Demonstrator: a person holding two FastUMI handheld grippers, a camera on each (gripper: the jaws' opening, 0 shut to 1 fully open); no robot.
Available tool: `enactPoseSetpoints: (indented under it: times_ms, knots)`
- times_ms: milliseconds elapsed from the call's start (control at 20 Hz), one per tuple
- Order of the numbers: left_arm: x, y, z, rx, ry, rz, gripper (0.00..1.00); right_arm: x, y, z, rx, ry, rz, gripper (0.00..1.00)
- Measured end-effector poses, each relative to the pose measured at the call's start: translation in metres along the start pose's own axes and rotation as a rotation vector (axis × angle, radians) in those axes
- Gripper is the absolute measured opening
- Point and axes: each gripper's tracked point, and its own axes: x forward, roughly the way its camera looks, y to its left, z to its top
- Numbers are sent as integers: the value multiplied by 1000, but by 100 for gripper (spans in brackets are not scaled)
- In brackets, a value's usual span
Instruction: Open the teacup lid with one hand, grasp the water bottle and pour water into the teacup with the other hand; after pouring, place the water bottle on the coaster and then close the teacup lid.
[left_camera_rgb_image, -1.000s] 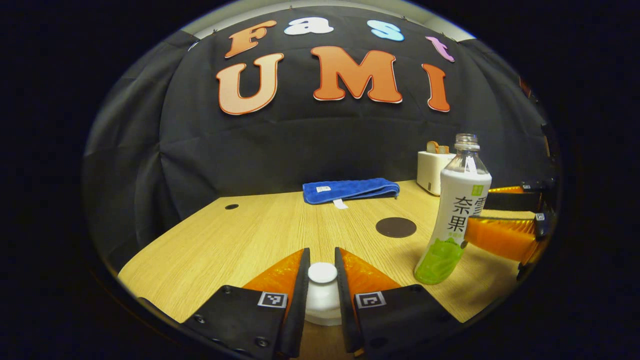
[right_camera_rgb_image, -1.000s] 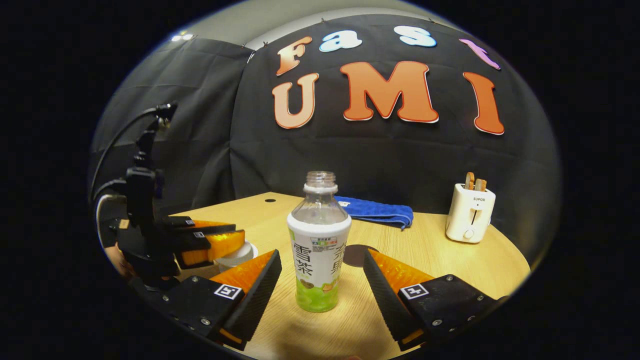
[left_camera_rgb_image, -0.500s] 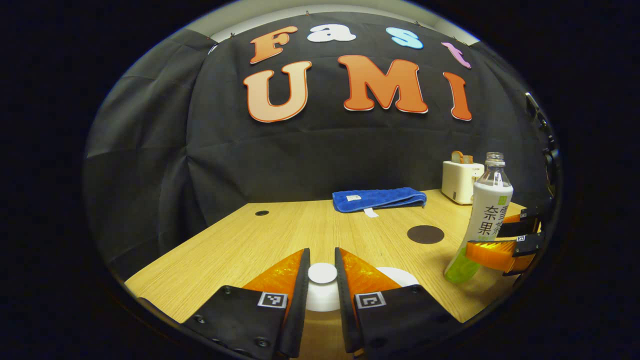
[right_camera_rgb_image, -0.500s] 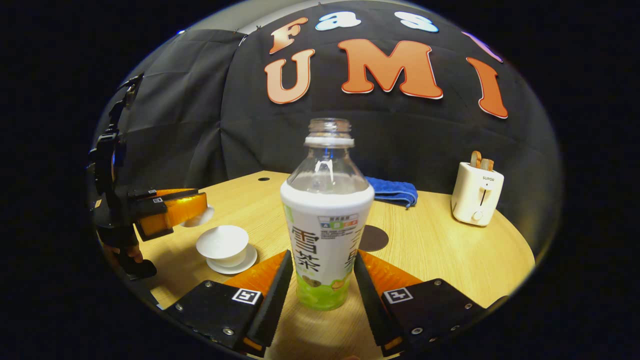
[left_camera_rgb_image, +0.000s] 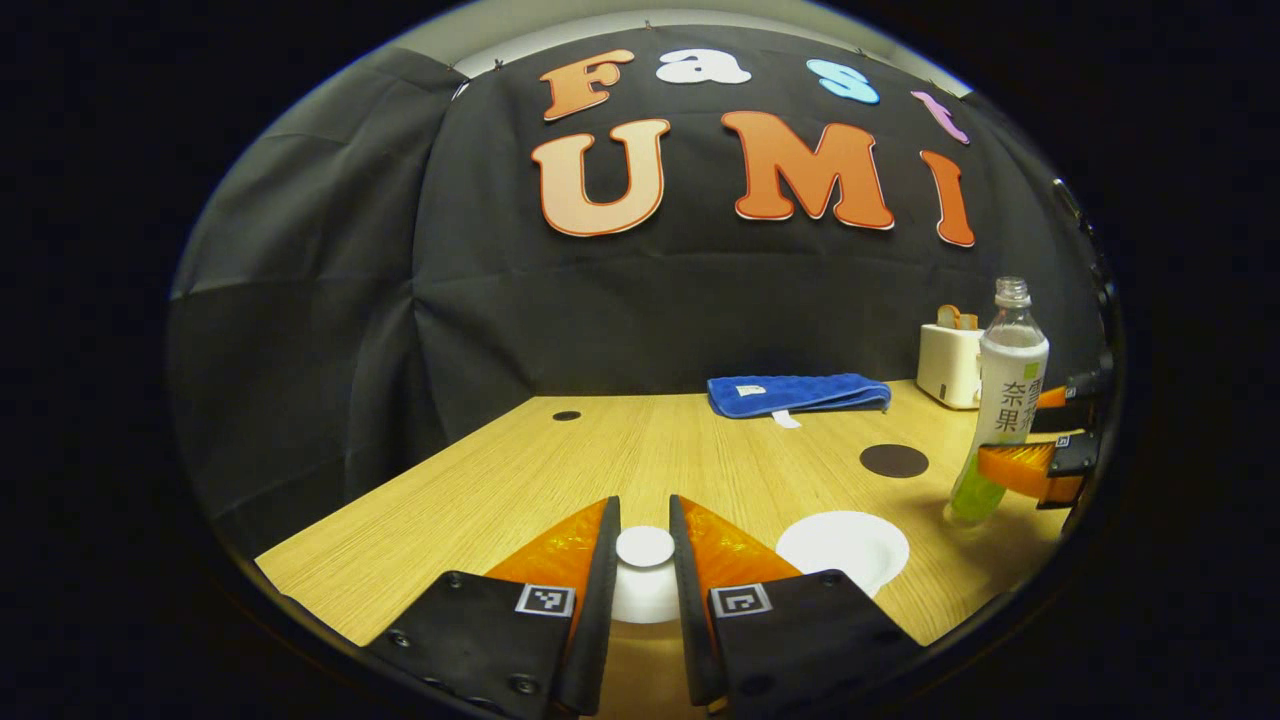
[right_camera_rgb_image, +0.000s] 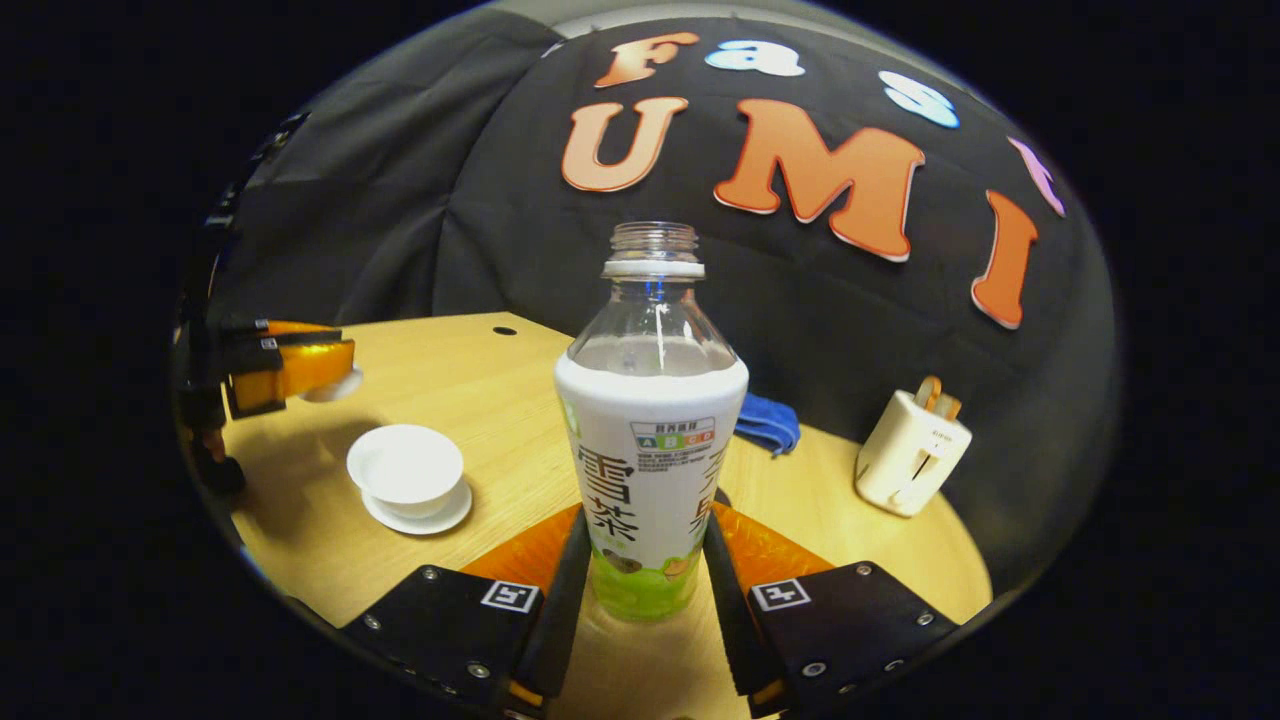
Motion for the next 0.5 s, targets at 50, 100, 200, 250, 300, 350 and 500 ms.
enactPoseSetpoints:
  times_ms: [50,100,200,250,300,350,500]
  knots:
    - [0,5,-3,-5,4,7,35,-1,-3,4,-52,-7,-13,63]
    - [-1,11,-4,-6,8,16,35,0,-5,8,-99,-14,-27,63]
    - [0,24,-8,-5,11,33,35,1,-11,13,-193,-16,-56,63]
    - [0,30,-8,-3,12,41,35,1,-15,16,-240,-16,-76,63]
    - [0,36,-8,-1,12,51,35,4,-20,16,-284,-10,-99,63]
    - [-1,41,-9,1,12,60,35,5,-24,16,-330,-7,-120,63]
    - [-3,51,-7,12,-1,80,36,11,-27,17,-453,-2,-146,62]
